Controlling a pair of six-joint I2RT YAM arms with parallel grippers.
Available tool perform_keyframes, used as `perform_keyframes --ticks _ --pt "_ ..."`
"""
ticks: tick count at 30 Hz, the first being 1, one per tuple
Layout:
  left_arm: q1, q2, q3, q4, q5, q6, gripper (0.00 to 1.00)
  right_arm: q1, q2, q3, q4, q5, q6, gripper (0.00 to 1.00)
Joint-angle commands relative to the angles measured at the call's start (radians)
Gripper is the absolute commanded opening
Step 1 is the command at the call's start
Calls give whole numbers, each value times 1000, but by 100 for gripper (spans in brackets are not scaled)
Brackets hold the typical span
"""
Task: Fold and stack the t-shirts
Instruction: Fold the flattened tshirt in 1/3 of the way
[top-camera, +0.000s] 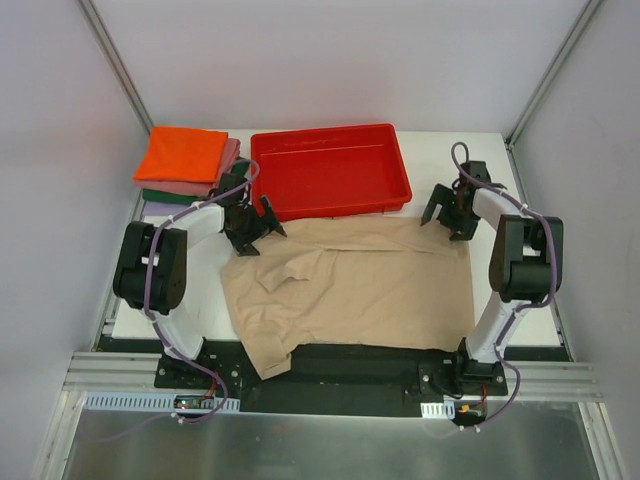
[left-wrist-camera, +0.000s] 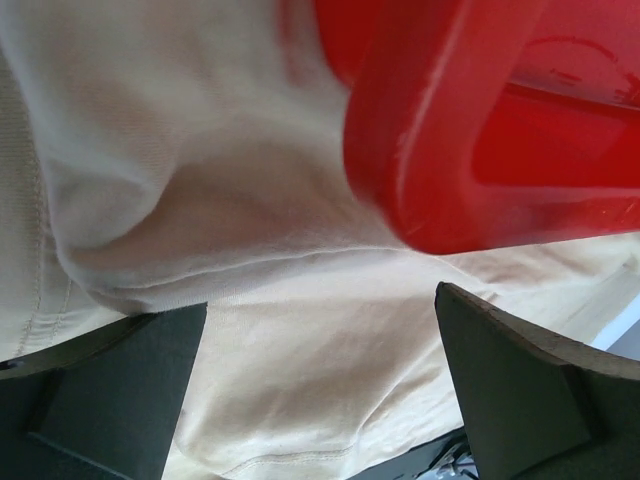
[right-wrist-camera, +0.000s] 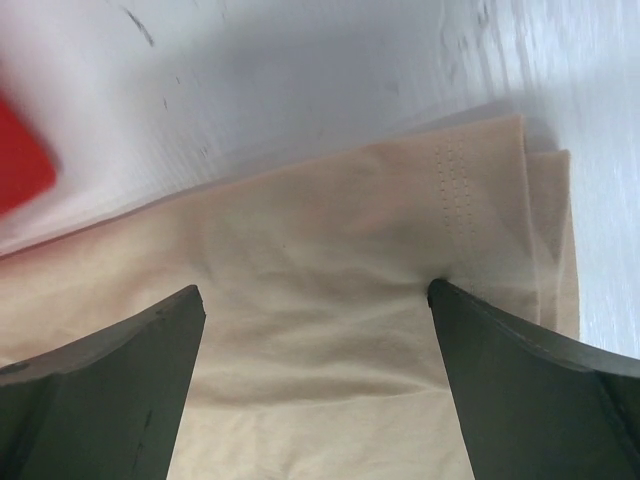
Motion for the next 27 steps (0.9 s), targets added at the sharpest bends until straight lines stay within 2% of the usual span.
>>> perform_keyframes --ticks 1,4,9,13,16,22,24,27 --pt "5 62 12 21 -73 69 99 -20 77 70 -11 10 -12 98" --pt "5 42 6 19 -89 70 99 -23 77 86 -9 6 -12 98" --pt "5 -77 -33 19 -99 81 99 -23 2 58 -5 4 -16 98" --pt "-21 -214 -49 1 -95 106 99 -26 -109 63 -60 79 -21 96" --pt "-67 -344 -88 -40 -156 97 99 -29 -234 29 -84 151 -16 96" --pt "-211 -636 -246 -178 -261 35 99 -29 -471 -150 -158 222 30 96" --pt "-290 -729 -327 -212 -224 23 99 -29 -552 -242 -157 222 37 96" --pt "-432 -841 -433 -217 -71 20 99 -29 -626 -347 -138 185 44 96"
